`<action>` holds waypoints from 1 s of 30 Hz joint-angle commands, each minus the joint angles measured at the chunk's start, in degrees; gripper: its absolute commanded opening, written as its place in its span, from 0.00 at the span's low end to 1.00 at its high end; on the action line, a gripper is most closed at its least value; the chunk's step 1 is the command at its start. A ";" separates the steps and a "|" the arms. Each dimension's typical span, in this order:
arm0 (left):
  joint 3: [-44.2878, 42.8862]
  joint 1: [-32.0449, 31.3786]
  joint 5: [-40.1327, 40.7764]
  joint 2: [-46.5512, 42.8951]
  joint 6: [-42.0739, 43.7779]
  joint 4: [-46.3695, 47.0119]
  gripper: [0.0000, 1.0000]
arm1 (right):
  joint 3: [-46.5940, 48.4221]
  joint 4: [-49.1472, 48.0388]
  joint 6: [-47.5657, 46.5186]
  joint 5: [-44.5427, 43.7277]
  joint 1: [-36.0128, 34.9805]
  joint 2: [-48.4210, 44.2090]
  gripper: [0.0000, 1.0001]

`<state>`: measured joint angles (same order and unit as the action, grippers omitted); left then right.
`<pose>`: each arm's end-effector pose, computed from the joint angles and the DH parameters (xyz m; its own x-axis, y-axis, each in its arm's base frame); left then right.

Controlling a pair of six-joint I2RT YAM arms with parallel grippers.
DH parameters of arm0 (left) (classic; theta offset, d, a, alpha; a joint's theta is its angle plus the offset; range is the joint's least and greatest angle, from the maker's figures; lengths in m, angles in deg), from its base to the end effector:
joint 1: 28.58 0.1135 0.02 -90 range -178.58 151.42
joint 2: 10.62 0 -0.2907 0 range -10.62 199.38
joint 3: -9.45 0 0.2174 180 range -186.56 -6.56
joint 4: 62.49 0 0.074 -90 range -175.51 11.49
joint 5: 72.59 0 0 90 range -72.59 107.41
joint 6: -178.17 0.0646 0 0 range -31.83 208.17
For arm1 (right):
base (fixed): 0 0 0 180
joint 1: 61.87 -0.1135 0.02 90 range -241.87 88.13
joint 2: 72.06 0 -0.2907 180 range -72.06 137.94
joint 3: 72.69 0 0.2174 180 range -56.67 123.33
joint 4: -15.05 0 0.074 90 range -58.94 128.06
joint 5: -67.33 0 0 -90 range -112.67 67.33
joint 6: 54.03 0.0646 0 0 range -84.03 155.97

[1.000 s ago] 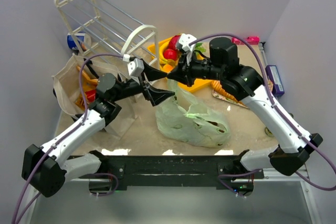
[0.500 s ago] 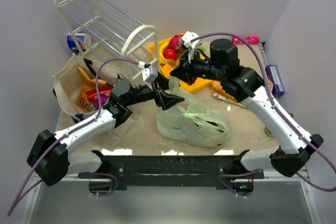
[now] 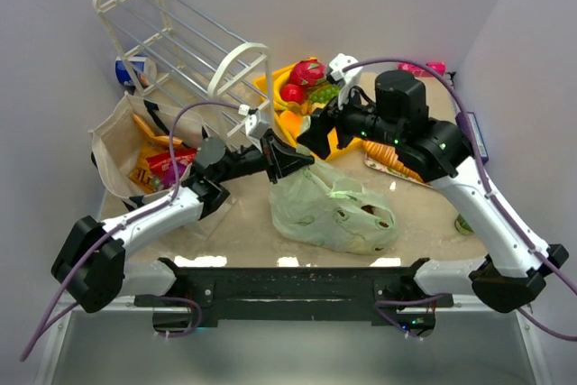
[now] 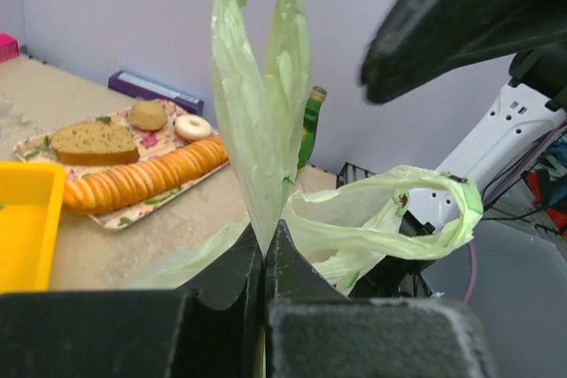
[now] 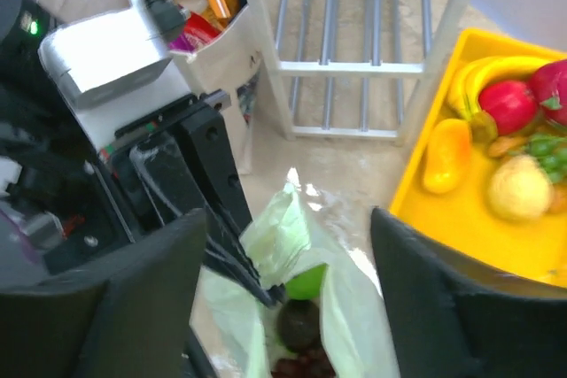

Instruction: Place the mixed food into the grocery bags and tie them

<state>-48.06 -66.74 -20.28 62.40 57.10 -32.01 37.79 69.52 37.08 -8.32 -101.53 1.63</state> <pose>0.1843 -0.1951 0.3657 -0.3180 -0.2695 -0.9090 0.9214 0.1380 -0.3633 0.1765 0.1672 0.4812 -0.2493 -0.1823 -0.9511 -0.7954 0.5988 0.0937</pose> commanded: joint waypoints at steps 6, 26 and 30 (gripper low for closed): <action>-7.28 6.94 1.48 -3.67 -0.48 -20.83 0.00 | -4.18 10.23 -0.49 2.43 0.28 -11.46 0.96; -8.25 9.41 1.39 -5.07 -1.01 -26.02 0.00 | -20.44 -3.28 2.93 -0.55 -1.21 -12.08 0.86; -9.22 10.29 1.13 -5.51 -0.31 -27.25 0.00 | -22.47 -6.64 6.97 -3.00 -1.21 -11.73 0.52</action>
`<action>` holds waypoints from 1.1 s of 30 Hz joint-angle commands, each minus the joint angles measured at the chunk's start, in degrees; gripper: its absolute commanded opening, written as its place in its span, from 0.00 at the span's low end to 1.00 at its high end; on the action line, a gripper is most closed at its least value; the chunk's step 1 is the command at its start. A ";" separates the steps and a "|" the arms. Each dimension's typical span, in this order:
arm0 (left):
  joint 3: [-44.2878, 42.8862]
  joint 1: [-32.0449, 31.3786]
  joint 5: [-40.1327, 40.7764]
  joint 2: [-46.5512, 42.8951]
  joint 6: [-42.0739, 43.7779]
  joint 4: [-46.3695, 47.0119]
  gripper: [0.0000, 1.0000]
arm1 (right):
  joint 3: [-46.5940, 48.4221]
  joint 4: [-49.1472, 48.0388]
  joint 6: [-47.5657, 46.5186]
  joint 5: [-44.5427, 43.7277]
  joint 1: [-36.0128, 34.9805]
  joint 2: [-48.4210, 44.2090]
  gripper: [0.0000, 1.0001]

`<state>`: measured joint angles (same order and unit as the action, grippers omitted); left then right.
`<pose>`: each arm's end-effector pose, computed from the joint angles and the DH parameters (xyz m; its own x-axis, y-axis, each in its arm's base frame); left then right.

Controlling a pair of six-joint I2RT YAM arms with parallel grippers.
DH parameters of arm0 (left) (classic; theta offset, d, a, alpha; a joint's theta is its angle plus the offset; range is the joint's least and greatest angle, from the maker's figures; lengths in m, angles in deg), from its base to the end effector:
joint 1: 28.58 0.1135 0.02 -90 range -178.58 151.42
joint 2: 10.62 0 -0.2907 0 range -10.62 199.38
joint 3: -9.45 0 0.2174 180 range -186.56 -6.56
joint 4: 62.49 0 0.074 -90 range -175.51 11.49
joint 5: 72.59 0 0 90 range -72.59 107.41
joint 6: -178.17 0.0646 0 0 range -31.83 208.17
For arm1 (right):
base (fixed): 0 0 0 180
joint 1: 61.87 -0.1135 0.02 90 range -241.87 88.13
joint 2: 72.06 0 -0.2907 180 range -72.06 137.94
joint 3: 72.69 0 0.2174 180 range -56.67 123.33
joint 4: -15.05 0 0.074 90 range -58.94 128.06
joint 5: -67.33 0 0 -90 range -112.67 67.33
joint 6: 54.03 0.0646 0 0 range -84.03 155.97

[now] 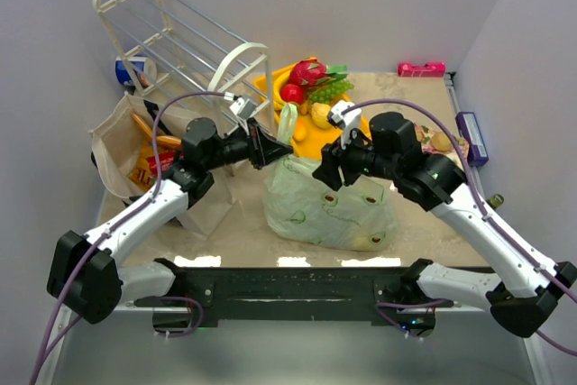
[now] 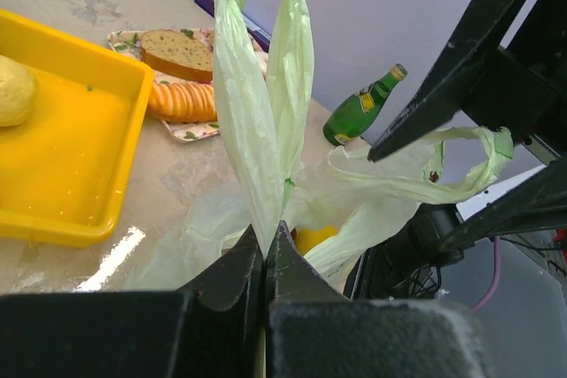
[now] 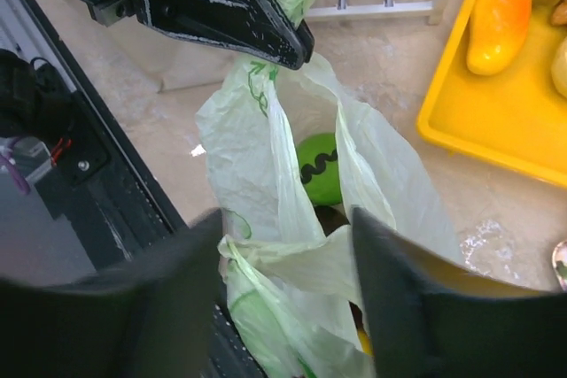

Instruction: Place the mixed food into the grocery bags and tie them

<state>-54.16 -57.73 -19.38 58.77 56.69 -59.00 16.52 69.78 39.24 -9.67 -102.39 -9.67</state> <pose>0.2079 -0.1602 0.3587 -0.5064 -0.1964 -0.8396 0.7601 0.3581 -0.5422 0.1428 0.1412 0.4051 -0.4000 -0.2687 -0.8762 -0.7626 0.6279 0.1555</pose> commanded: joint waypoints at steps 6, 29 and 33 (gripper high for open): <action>-3.64 5.58 0.06 -7.67 4.50 -7.28 0.00 | 8.08 -2.08 9.55 -24.12 -0.27 0.71 0.00; -2.32 9.02 4.20 -12.09 15.57 -23.99 0.00 | 7.40 0.22 7.28 -36.39 7.20 0.19 0.04; -6.63 9.63 6.65 -5.95 19.87 -28.72 0.00 | 9.51 -2.86 4.47 -24.97 8.25 -0.43 0.76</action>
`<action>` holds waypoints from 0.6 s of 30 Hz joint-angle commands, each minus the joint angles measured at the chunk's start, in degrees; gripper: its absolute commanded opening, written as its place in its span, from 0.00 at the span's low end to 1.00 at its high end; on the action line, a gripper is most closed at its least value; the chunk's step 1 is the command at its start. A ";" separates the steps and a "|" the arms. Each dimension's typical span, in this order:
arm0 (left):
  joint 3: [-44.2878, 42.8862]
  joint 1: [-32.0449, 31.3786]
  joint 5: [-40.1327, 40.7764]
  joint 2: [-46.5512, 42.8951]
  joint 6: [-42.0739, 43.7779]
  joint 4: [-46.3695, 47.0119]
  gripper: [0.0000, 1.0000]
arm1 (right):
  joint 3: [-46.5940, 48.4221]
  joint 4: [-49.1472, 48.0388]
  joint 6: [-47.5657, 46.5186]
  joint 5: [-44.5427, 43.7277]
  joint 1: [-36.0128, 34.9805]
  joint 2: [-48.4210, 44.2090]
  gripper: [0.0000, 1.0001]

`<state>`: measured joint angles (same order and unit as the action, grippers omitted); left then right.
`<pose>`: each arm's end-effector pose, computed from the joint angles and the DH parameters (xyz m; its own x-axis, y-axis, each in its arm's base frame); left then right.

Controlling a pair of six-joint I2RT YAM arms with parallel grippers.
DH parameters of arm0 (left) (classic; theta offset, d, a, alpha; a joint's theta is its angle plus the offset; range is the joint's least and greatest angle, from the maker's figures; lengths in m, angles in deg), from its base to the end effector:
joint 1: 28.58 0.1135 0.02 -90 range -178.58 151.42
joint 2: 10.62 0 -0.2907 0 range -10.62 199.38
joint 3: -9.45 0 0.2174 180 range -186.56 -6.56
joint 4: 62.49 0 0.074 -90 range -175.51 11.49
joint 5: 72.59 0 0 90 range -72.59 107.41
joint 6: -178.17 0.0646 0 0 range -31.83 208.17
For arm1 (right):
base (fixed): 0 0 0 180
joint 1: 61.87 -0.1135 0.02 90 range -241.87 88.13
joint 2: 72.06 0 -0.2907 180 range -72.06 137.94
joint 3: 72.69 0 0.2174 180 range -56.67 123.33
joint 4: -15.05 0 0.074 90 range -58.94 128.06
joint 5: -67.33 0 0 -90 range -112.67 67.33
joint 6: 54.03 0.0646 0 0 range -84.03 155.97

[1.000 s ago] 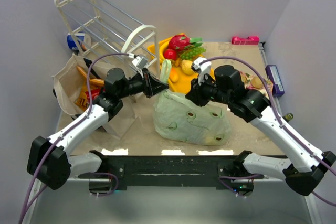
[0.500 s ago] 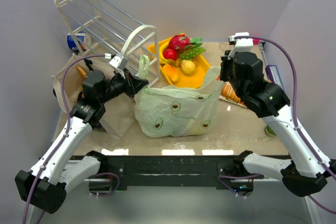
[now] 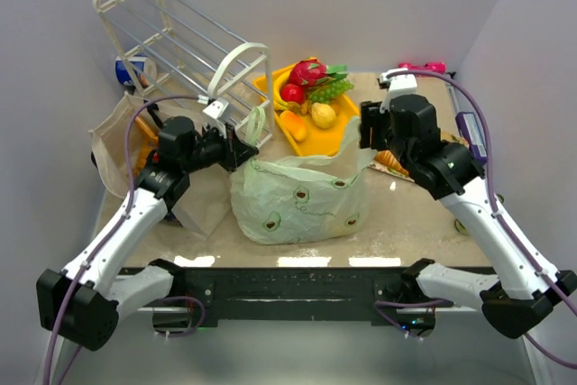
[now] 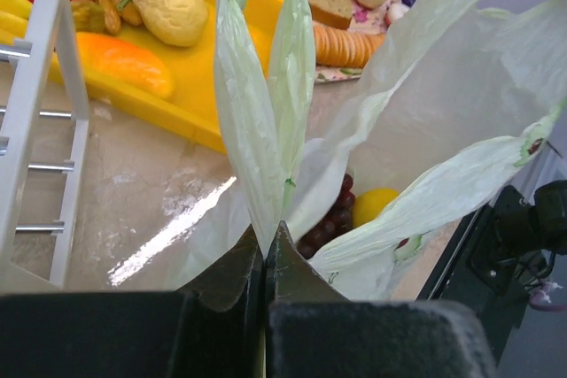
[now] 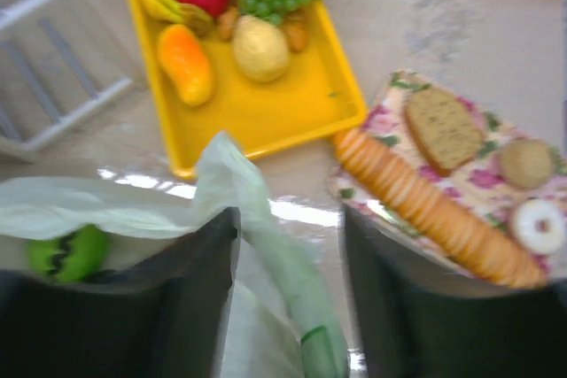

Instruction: Place the mixed food into the grocery bags and tie them

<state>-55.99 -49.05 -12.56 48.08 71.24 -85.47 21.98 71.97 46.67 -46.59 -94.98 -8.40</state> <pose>0.1851 -0.1036 0.3511 -0.4697 -0.0939 -0.8778 0.6434 0.6444 -0.4132 0.1793 0.0857 0.4279 -0.3956 -0.0554 -0.9167 -0.1225 0.9924 -0.0071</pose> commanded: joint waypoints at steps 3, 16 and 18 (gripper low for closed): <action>-7.17 2.01 -1.40 7.13 7.25 -2.45 0.00 | 6.33 -5.40 -5.77 20.47 3.47 -1.52 0.99; -1.55 5.18 -6.49 8.10 9.89 6.00 0.00 | -1.48 -14.28 -18.85 64.07 14.56 -7.05 0.99; -1.29 5.44 -6.06 8.10 10.25 5.56 0.00 | -1.48 -12.96 -21.58 66.28 14.91 -6.97 0.99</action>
<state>-58.18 -44.59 -16.37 55.82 79.20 -82.26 20.65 61.30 32.94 7.11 -80.94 -14.24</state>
